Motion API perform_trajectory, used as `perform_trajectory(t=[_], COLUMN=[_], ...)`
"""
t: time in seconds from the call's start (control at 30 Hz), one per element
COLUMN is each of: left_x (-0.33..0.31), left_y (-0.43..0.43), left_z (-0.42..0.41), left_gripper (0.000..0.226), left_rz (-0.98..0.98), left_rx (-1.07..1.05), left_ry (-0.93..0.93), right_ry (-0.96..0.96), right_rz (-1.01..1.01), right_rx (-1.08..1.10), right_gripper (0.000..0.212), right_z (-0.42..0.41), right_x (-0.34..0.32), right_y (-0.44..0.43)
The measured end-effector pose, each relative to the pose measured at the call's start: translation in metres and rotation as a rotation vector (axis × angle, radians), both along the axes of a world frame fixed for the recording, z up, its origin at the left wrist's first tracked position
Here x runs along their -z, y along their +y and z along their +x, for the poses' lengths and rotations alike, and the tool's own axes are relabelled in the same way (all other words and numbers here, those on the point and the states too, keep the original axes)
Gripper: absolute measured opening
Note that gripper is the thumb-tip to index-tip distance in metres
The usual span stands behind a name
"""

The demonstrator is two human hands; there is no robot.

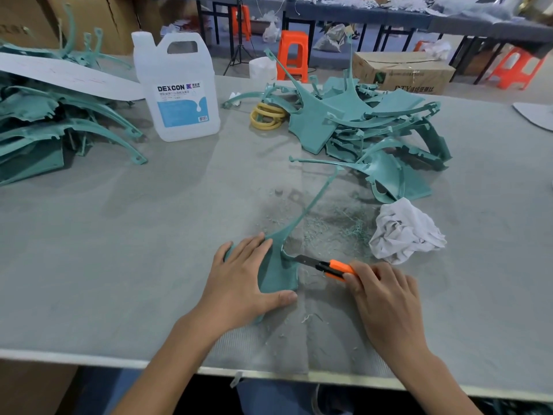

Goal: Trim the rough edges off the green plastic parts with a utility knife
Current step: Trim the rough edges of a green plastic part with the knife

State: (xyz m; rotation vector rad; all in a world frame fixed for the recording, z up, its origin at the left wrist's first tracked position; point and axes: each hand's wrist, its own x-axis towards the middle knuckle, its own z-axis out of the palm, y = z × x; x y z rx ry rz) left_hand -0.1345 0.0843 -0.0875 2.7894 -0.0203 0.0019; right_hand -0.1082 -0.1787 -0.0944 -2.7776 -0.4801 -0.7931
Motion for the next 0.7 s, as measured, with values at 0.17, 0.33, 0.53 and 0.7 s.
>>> perform_trajectory(t=[0.17,0.33,0.53,0.7], left_x=[-0.001,-0.002,-0.002,-0.015], left_y=[0.001,0.003,0.004,0.012], left_z=[-0.001,-0.001,0.0,0.004], left_gripper=[0.122,0.124,0.124,0.12], left_rz=[-0.008,-0.019,-0.035,0.039], left_rx=[0.016,0.047,0.055,0.16], left_ry=[0.002,0.027,0.039,0.125], right_ry=[-0.012,-0.008,0.016,0.049], right_rz=[-0.017,-0.017,-0.022,0.126], right_rx=[-0.027,-0.039,-0.049,0.022], right_gripper=[0.036,0.036,0.036,0.042], right_z=[0.0,-0.002,-0.003,-0.004], right_x=[0.0,0.0,-0.002,-0.005], right_y=[0.0,-0.001,0.0,-0.002])
